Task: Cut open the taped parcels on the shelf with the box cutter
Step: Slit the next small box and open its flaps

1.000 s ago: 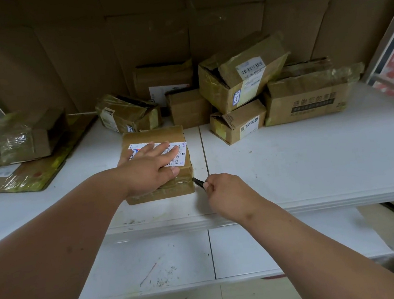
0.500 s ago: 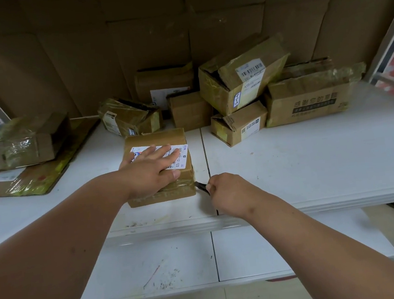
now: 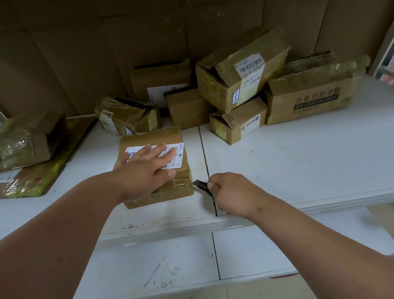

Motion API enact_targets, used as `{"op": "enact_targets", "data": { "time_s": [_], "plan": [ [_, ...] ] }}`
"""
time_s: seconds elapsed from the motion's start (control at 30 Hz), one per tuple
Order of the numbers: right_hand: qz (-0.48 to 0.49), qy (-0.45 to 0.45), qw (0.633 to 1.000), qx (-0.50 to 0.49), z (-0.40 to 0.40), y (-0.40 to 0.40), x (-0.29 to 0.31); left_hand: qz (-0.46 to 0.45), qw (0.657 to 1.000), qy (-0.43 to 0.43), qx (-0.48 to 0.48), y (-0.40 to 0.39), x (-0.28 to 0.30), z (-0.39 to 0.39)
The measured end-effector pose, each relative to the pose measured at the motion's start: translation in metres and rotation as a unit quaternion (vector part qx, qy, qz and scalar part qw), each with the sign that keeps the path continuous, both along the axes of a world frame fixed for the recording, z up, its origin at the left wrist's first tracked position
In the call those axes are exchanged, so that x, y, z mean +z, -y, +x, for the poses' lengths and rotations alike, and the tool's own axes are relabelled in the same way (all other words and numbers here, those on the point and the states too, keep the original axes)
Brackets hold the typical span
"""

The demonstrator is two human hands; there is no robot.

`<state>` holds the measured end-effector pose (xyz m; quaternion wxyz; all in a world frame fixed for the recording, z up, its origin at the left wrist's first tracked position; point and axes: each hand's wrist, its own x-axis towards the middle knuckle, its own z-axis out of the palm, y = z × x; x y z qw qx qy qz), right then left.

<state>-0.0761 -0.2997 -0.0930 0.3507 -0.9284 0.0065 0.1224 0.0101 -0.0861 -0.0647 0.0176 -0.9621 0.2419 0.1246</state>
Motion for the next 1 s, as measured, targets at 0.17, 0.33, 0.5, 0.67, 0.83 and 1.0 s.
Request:
{"op": "enact_targets", "data": {
  "time_s": [0.17, 0.33, 0.5, 0.67, 0.83, 1.0],
  "plan": [
    [-0.097, 0.038, 0.994, 0.020, 0.000, 0.000, -0.003, 0.002, 1.000, -0.002, 0.004, 0.000, -0.001, 0.001],
    [-0.087, 0.049, 0.995, 0.029, 0.002, 0.003, -0.005, 0.006, 1.000, 0.001, 0.005, 0.001, 0.001, -0.001],
    [-0.080, 0.068, 0.994, 0.020, 0.000, 0.005, -0.011, 0.002, 1.000, 0.002, 0.007, 0.000, 0.001, -0.001],
    [-0.106, 0.095, 0.989, 0.030, 0.000, 0.005, -0.014, -0.005, 1.000, 0.003, 0.006, -0.001, -0.001, -0.001],
    [-0.122, 0.078, 0.989, 0.043, 0.002, 0.001, -0.011, -0.010, 1.000, 0.002, 0.001, 0.000, -0.002, -0.001],
    [-0.138, 0.057, 0.988, 0.039, 0.000, -0.001, -0.007, -0.011, 1.000, -0.008, 0.005, 0.001, 0.001, -0.004]
  ]
}}
